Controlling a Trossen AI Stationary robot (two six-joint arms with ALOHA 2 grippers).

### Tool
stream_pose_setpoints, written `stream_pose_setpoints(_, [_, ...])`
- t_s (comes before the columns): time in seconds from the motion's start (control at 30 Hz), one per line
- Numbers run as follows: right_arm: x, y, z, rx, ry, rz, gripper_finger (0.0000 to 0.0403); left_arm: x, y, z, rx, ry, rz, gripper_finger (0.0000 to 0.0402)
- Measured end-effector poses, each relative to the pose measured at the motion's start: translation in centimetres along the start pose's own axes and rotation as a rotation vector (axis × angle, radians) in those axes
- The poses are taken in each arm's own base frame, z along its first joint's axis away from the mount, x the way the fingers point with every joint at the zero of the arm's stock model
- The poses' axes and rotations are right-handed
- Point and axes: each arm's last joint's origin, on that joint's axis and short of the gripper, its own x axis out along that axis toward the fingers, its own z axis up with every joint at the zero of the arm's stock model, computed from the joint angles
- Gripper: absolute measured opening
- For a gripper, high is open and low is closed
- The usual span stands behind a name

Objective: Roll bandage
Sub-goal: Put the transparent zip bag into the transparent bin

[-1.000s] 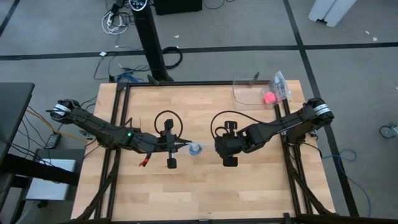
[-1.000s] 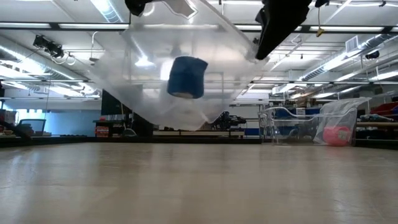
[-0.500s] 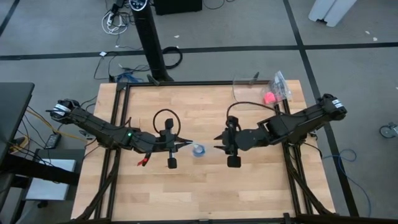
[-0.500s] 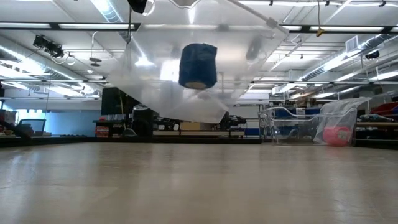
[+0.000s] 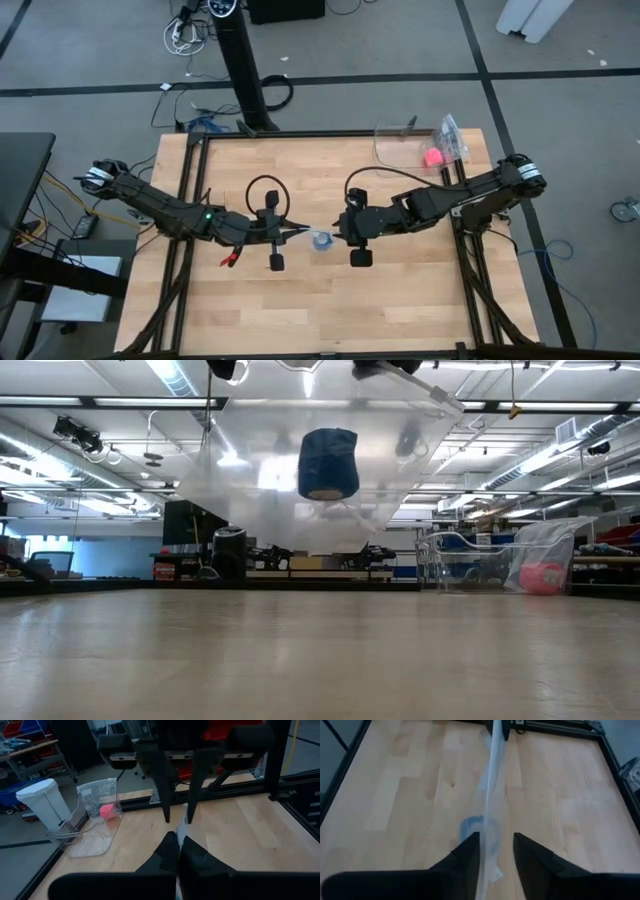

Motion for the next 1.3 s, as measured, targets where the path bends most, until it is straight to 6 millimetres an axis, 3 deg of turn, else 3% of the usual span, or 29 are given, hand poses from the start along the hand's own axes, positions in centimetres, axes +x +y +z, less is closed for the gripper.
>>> stream_pose_setpoints(0.17, [0.0, 0.0, 0.0, -0.061, 0.002, 0.027, 0.0013, 0.0, 0.1, 0.0, 0.0, 0.002, 0.041, 0.0011])
stream_pose_setpoints(0.33, [-0.4, -0.6, 0.0, -0.053, 0.006, 0.016, 0.0005, 0.0, 0.4, -0.1, 0.006, 0.019, 0.156, 0.002])
stream_pose_setpoints(0.53, [-3.6, -3.3, 0.0, 0.077, -0.011, -0.077, 0.0003, -0.2, 0.6, -0.4, 0.049, 0.057, 0.309, 0.0046])
stream_pose_setpoints(0.67, [-6.6, -6.1, -0.5, 0.226, -0.04, -0.244, 0.0002, -0.6, 0.6, -0.3, 0.074, 0.07, 0.41, 0.0076])
stream_pose_setpoints(1.0, [-13.6, -13.3, -5.0, 0.582, 0.057, -0.642, 0.0001, -0.8, 0.4, -0.4, 0.096, 0.087, 0.479, 0.0144])
stream_pose_setpoints(1.3, [-15.9, -17.3, -7.9, 0.765, 0.172, -0.86, 0.0, -0.8, 0.4, -0.5, 0.092, 0.087, 0.479, 0.0148])
